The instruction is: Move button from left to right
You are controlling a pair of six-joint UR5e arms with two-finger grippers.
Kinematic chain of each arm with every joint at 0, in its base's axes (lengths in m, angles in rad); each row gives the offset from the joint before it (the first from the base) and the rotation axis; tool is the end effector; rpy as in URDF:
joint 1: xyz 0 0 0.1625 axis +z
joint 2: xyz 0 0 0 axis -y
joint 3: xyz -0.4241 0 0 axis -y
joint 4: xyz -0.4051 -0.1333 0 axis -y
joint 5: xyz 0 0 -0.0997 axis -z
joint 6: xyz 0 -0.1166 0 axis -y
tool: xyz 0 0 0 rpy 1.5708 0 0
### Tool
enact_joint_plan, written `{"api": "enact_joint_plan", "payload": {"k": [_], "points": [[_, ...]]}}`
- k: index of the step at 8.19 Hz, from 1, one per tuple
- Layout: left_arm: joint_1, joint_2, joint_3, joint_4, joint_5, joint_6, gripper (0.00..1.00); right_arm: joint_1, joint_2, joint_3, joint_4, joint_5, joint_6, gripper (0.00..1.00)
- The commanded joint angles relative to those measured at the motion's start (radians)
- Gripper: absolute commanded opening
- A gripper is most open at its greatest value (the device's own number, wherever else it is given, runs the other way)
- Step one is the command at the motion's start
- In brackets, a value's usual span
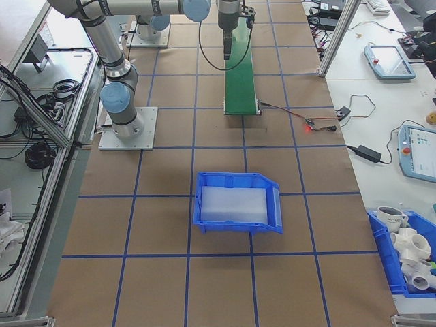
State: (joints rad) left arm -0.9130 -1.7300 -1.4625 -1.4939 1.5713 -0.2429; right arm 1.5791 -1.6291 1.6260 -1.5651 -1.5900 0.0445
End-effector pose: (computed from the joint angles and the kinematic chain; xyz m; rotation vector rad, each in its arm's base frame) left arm 0.2458 -0.5361 0.4467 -1.3648 2.8229 -0.0397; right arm 0.1350 -0.4787 0.4703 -0.0565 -3.1218 -0.0033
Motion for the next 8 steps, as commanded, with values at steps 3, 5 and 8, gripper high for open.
{"api": "enact_joint_plan", "payload": {"k": [3, 5, 8], "points": [[-0.251, 0.066, -0.209, 0.016, -0.043, -0.636, 0.15, -0.001, 0.0, 0.0, 0.0, -0.001, 0.0, 1.0], [-0.317, 0.063, -0.287, 0.143, -0.037, -0.691, 0.13, 0.001, 0.0, 0.0, 0.0, -0.001, 0.0, 1.0], [-0.334, 0.038, -0.364, 0.287, -0.031, -0.817, 0.13, -0.001, 0.0, 0.002, 0.003, -0.001, 0.003, 1.0]]}}
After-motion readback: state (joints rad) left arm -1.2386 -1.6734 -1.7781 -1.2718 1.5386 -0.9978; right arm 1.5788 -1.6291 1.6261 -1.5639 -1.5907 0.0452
